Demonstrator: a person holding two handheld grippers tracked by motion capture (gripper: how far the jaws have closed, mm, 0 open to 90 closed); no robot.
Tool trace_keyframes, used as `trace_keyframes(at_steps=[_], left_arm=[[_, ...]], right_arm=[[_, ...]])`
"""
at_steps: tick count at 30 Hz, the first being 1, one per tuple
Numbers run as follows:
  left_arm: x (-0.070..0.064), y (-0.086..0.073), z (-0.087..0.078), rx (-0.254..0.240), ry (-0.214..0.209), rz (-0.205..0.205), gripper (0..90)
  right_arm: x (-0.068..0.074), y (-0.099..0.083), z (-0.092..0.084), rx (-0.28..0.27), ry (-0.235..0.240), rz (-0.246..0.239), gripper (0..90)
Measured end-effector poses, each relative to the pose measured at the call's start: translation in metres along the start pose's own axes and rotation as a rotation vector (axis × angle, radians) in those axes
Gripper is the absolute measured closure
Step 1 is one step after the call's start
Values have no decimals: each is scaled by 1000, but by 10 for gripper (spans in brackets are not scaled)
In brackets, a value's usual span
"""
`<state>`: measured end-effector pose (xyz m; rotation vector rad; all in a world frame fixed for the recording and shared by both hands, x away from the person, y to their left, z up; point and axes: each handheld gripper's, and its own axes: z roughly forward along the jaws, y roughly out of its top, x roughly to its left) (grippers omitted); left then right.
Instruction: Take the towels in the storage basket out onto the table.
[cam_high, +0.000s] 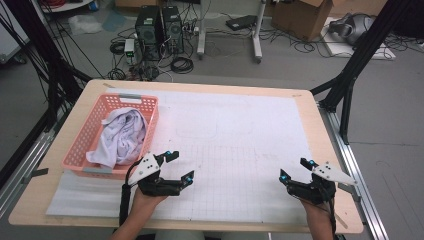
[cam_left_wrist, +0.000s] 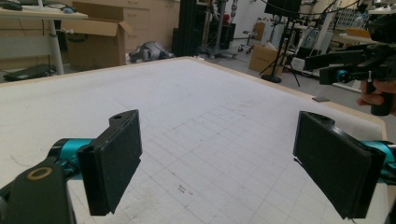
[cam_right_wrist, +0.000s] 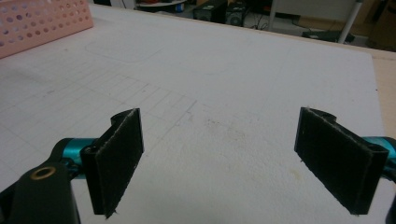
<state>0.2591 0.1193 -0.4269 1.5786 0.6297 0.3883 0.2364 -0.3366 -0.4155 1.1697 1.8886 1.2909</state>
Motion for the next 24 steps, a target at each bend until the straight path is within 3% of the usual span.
trace_keyframes(at_steps=[12,24], left_arm=[[0,-2,2,7,-6,-12,160],[-2,1,-2,5,0,6,161]], right_arm=[[-1,-1,1,3,8,-2,144],[-1,-2,-1,-4,17,40,143]])
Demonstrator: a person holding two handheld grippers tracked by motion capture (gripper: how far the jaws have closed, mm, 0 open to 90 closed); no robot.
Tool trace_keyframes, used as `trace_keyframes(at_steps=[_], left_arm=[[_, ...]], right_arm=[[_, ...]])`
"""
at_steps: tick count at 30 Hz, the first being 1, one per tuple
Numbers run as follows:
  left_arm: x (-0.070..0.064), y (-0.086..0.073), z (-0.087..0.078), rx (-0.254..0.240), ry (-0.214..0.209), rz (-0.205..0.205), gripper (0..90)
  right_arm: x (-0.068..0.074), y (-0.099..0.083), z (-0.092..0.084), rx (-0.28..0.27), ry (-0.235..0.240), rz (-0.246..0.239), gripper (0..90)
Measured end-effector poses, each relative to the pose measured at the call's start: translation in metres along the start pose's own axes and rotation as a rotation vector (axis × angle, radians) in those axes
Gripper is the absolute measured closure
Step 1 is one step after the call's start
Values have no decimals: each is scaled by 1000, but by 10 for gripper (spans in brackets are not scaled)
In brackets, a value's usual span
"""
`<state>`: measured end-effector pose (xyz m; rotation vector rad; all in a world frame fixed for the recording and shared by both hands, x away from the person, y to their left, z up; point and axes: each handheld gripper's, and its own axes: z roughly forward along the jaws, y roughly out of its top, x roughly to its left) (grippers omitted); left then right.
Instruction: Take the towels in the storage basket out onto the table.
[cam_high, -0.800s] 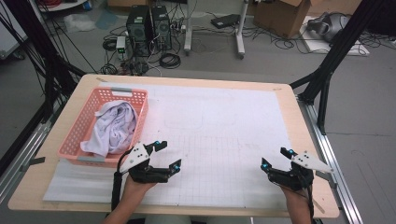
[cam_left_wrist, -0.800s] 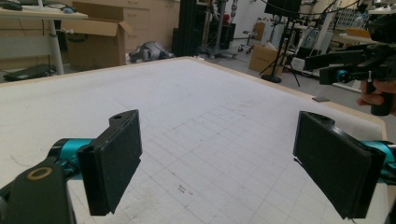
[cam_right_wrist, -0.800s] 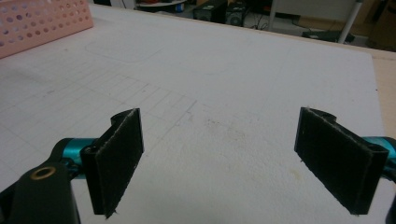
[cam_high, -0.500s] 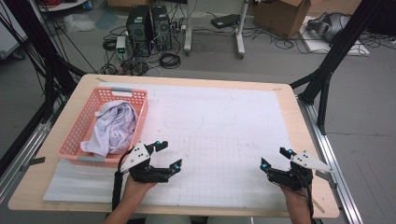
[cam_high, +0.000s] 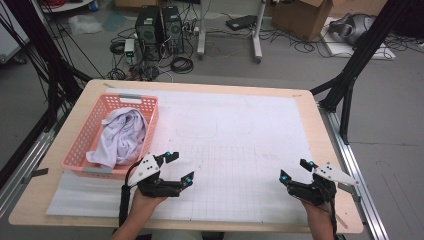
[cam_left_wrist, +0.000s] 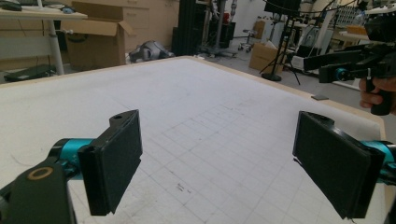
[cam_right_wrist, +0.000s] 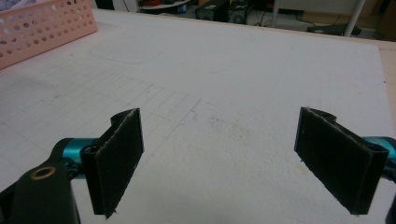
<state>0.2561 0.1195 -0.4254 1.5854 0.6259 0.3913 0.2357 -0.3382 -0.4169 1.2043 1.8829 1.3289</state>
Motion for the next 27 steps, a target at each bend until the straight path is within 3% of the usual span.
trace_keyframes(at_steps=[13,27], left_arm=[[-1,18,-6,-17,-14,-24,162],[3,52,-23,-19,-3,5,162]], right_arm=[[0,0,1,12,14,7,143],[1,1,-1,9,5,6,143]])
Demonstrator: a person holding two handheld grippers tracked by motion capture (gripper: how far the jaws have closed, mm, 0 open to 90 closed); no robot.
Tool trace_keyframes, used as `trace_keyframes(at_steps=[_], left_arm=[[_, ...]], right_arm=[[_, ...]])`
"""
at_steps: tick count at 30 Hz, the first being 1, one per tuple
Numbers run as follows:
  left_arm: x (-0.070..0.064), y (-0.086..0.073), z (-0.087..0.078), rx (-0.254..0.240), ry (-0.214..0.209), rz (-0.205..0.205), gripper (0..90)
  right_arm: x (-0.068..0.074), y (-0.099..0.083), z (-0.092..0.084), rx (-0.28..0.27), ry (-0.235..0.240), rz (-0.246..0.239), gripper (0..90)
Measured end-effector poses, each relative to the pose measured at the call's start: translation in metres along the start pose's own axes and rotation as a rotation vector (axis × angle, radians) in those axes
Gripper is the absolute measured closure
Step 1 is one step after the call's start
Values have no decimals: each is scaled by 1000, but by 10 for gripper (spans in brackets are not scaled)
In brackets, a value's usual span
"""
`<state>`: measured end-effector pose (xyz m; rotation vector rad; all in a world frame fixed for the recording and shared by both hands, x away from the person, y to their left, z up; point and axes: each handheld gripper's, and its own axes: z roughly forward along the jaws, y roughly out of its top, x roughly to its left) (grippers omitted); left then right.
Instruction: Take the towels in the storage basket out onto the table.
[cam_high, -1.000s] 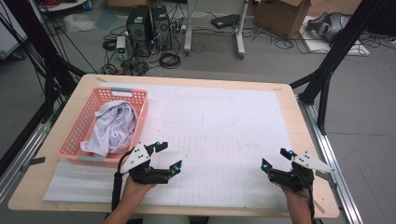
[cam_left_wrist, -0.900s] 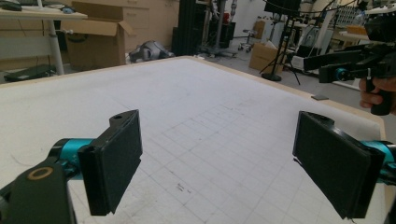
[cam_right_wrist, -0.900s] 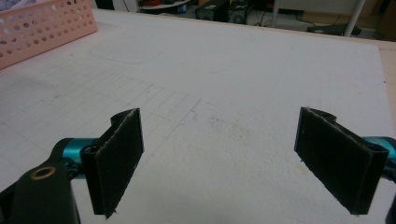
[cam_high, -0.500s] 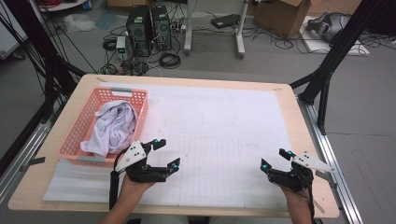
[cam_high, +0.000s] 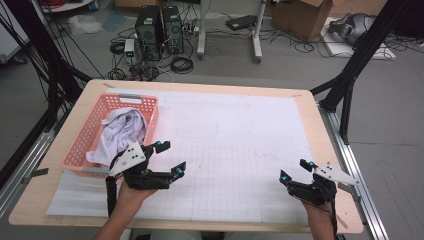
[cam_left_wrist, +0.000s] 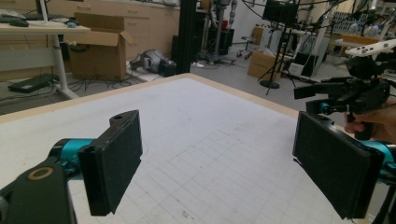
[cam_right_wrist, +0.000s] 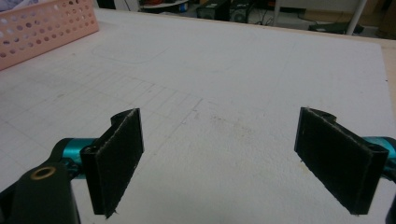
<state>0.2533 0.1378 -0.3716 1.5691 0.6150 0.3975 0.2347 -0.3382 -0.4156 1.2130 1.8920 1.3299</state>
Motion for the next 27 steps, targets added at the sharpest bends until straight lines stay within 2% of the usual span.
trace_keyframes(at_steps=[13,21,25,27], left_arm=[[19,23,-7,16,32,-4,162],[44,38,-12,40,82,-18,162],[58,44,-14,71,100,-34,162],[61,45,-14,80,104,-38,162]], right_arm=[[1,0,0,-2,1,-2,144],[0,0,1,-1,2,-4,143],[0,0,1,4,3,-1,143],[0,0,1,4,3,0,143]])
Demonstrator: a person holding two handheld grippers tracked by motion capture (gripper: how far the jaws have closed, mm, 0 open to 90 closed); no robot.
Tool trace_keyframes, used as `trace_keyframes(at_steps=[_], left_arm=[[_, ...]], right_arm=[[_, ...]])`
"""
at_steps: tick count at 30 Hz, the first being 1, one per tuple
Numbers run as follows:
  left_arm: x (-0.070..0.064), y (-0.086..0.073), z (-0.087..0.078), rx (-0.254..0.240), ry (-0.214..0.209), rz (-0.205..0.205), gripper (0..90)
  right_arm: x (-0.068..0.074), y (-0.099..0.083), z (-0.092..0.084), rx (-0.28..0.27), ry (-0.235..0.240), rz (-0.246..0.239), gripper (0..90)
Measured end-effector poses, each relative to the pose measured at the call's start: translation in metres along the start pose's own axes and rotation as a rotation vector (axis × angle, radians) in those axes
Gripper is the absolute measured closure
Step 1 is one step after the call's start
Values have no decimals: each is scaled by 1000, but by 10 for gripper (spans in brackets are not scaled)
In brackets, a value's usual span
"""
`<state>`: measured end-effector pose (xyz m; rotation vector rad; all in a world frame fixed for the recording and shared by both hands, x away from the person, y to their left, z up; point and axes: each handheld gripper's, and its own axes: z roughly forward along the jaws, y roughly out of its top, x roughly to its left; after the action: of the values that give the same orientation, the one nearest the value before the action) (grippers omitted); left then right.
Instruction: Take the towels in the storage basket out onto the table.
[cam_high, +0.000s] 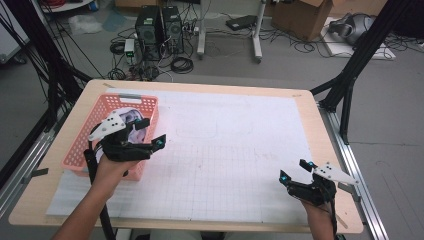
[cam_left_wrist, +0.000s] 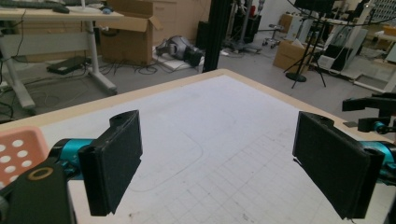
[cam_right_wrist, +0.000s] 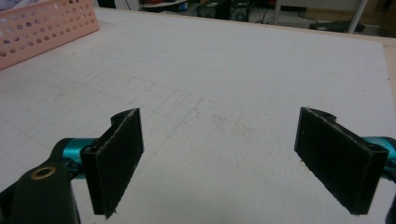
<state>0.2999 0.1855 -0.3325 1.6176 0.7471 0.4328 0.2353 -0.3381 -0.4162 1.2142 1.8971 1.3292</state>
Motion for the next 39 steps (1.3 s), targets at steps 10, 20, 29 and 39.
trace_keyframes(at_steps=[10,20,29,39], left_arm=[[28,1,-4,67,77,-36,162],[50,0,-10,129,135,-60,163],[67,0,-13,183,191,-64,162],[96,-12,-12,315,334,-89,162]], right_arm=[[0,0,0,-4,0,0,144],[-1,0,0,2,2,4,143],[-1,-1,1,8,1,6,143],[0,-1,2,14,2,-5,143]])
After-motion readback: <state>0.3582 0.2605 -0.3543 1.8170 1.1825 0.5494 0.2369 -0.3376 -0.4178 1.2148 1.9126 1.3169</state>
